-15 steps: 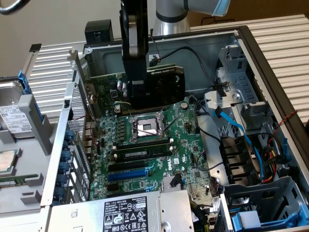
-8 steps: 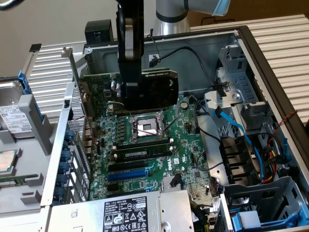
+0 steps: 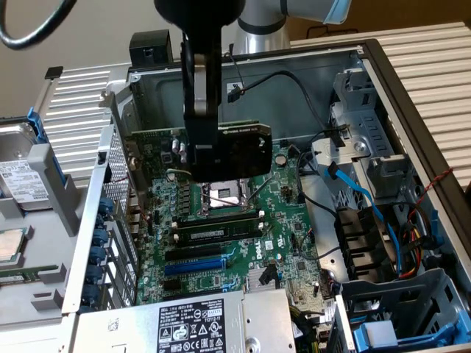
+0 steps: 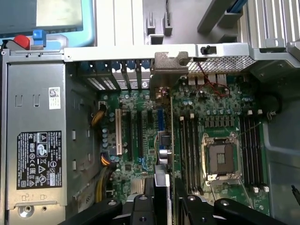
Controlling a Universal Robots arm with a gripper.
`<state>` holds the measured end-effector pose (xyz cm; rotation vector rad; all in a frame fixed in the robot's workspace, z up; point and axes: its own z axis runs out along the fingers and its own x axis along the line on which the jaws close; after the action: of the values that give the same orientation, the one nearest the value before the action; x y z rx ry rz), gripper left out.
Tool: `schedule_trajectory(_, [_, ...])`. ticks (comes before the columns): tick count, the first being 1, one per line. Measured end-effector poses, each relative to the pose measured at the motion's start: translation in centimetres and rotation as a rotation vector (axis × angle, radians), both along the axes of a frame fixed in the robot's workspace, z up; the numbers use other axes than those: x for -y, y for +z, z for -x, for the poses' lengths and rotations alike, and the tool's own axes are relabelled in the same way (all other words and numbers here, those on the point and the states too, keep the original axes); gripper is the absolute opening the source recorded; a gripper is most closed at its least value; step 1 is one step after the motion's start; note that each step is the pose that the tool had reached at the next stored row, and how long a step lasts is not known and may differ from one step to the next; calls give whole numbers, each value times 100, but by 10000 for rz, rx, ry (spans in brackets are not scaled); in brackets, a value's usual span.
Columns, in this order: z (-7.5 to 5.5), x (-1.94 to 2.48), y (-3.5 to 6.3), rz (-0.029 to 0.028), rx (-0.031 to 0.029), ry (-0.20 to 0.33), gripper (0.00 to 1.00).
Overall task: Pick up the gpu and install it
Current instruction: 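Insert the gpu into the slot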
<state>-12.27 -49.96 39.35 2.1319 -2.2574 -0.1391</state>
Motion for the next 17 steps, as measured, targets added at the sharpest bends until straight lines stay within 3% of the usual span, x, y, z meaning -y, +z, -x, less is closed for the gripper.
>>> schedule_trajectory(14, [55,-3,-255,0,-1,2,27])
schedule_trajectory(17, [57,-14,-299,2,-38,1,27])
